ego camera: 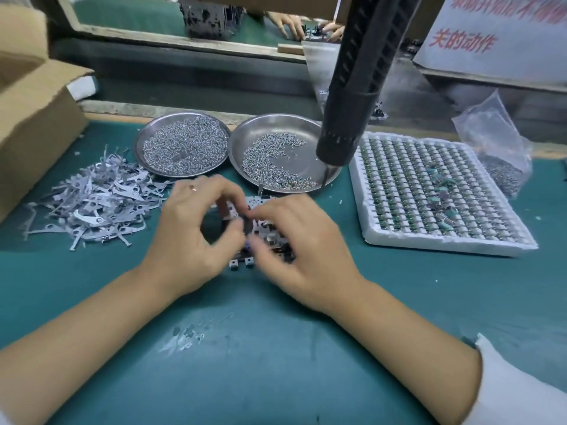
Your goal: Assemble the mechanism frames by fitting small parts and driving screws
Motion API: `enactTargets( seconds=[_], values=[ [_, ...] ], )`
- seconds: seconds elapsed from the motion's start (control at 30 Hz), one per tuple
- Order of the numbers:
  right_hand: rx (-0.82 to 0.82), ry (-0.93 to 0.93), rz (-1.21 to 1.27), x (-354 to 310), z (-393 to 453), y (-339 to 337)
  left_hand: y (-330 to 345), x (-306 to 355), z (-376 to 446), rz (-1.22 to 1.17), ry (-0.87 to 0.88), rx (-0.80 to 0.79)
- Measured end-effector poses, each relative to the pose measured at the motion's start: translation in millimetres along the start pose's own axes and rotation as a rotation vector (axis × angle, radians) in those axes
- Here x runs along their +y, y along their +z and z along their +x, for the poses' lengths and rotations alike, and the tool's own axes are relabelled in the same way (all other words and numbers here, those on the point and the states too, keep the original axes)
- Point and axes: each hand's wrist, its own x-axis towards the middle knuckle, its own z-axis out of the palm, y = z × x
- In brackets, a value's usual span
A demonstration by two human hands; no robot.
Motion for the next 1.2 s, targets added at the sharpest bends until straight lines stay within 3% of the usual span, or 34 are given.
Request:
enactTargets(
  seconds=[0.13, 0.4, 0.63, 0.83, 1.07, 1.2],
  values=[
    [-0.311, -0.034, -0.355, -12, 2, 6, -2, -7, 6, -0.054, -0.160, 0.186],
    [-0.425, 0.011, -0.560, -44, -20, -1, 1, -15, 5, 0.021, -0.129, 0.201],
    [-0.347, 0.049, -0.586, -49, -86, -54, 4, -17, 1, 0.065, -0.061, 0.167],
    [-0.241, 0.264, -0.688, -14, -139, -129, 8, -13, -2, 0.065, 0.018, 0.075],
    [-0.274, 0.878, -1.105, 41, -152, -192, 12, -11, -2, 0.178, 0.185, 0.008],
    [-0.047, 0.533, -0.858, 35, -124, -166, 13, -8, -2, 0.201, 0.195, 0.009]
  ],
)
